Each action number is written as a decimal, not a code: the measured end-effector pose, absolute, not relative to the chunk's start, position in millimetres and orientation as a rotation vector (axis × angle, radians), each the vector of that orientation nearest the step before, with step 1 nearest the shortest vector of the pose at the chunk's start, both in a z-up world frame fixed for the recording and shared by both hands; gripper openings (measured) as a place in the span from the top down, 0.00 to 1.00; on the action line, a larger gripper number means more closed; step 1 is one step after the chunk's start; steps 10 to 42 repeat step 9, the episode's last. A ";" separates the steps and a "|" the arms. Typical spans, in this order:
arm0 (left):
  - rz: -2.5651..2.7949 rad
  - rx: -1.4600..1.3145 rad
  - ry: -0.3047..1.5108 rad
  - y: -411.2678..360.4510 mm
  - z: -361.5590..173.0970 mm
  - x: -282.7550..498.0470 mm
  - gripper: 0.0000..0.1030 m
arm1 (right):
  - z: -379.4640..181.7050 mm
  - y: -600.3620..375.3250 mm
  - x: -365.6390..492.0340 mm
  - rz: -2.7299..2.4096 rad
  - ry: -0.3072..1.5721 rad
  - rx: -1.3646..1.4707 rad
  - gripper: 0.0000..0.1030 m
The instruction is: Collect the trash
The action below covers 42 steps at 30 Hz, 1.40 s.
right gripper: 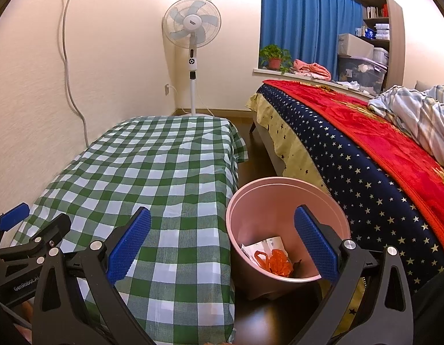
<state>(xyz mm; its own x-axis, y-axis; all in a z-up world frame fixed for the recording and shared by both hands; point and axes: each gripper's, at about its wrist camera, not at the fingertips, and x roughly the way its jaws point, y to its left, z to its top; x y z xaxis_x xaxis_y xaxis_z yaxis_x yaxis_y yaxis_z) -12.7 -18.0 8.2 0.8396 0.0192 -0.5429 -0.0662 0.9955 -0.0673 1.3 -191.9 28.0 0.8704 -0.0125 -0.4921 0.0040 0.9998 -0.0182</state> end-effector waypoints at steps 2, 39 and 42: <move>0.046 -0.082 0.572 -16.5 8.5 -12.3 0.08 | 28.0 -191.7 1.4 -0.010 0.514 -0.016 0.05; 0.074 -0.093 0.583 -12.9 8.4 -8.8 0.08 | 24.3 -192.0 2.7 -0.012 0.521 -0.015 0.05; 0.074 -0.093 0.583 -12.9 8.4 -8.8 0.08 | 24.3 -192.0 2.7 -0.012 0.521 -0.015 0.05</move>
